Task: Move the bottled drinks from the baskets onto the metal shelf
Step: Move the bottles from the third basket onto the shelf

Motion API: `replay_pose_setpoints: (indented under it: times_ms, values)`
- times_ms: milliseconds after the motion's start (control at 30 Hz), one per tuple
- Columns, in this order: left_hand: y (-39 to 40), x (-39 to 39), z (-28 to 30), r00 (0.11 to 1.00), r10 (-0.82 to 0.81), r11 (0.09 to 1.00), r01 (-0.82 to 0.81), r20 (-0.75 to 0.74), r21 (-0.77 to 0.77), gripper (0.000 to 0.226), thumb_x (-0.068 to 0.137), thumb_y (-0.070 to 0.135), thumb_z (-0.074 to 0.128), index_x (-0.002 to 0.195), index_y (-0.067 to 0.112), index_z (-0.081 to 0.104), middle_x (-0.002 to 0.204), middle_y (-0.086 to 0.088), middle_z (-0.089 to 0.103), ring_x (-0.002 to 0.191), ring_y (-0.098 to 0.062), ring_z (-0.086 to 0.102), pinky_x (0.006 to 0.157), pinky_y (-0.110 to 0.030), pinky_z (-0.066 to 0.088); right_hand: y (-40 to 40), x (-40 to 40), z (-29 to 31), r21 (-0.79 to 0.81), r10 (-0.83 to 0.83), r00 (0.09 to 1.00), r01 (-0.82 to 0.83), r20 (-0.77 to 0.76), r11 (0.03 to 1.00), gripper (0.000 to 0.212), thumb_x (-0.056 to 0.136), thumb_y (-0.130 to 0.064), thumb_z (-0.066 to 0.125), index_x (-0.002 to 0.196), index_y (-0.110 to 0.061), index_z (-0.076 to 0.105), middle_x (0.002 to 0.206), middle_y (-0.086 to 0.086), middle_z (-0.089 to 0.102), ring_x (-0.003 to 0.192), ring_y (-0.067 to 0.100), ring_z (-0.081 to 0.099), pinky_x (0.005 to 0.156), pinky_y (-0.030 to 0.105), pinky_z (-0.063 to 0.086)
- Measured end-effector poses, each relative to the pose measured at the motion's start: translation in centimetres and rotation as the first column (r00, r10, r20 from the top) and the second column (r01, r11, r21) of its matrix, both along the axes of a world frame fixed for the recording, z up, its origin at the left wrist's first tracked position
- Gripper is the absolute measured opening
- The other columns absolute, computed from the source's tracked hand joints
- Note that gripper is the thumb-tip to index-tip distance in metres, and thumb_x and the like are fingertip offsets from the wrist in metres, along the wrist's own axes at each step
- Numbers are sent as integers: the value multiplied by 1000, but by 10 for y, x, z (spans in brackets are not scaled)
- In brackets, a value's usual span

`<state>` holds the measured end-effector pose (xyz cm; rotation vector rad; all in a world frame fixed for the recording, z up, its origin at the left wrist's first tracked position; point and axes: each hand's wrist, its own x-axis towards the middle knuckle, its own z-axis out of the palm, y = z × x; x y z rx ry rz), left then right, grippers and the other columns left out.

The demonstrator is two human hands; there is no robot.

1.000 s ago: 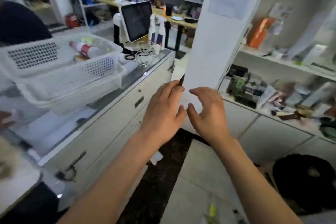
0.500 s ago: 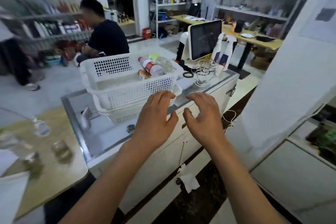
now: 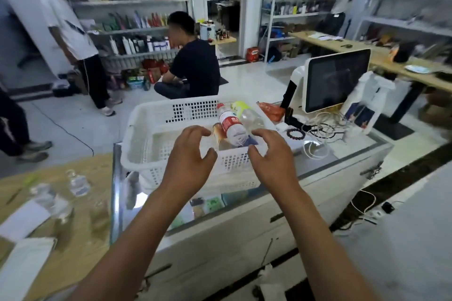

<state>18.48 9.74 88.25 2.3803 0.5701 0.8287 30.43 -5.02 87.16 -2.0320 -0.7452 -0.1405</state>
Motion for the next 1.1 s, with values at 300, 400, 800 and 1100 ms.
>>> replay_pose_setpoints:
  times_ms: [300, 400, 800, 1100]
  values:
    - [75, 83, -20, 981, 37, 939, -100, -192, -328, 25, 88, 28, 62, 112, 26, 56, 113, 9, 50, 74, 5, 52, 58, -21, 43, 86, 79, -1, -174, -104, 986, 80, -133, 982, 43, 89, -1, 49, 125, -18, 64, 130, 7, 63, 112, 27, 60, 93, 35, 48]
    - [96, 116, -27, 849, -129, 892, -127, -512, -435, 30, 90, 29, 61, 110, 7, 58, 104, -5, 62, 83, -17, 62, 66, -31, 54, 116, 101, 2, -338, -179, 977, 129, -120, 932, 32, 91, -9, 53, 118, -18, 68, 121, 7, 68, 109, 29, 62, 88, 34, 49]
    - [109, 173, -67, 661, -478, 554, -285, -579, -782, 56, 95, 27, 62, 138, 0, 40, 136, -26, 45, 116, -37, 55, 85, -46, 55, 159, 111, 2, -824, 26, 1000, -3, 14, 566, 53, 84, -31, 62, 134, -24, 46, 117, 6, 66, 115, 31, 60, 78, 36, 41]
    - [114, 174, -82, 780, -375, 382, -363, -502, -850, 38, 87, 4, 69, 119, -11, 57, 120, -26, 63, 109, -35, 64, 97, -42, 51, 172, 131, 6, -819, 37, 993, -113, -111, 562, 63, 98, -46, 37, 156, -28, 18, 145, 7, 53, 127, 34, 55, 97, 40, 45]
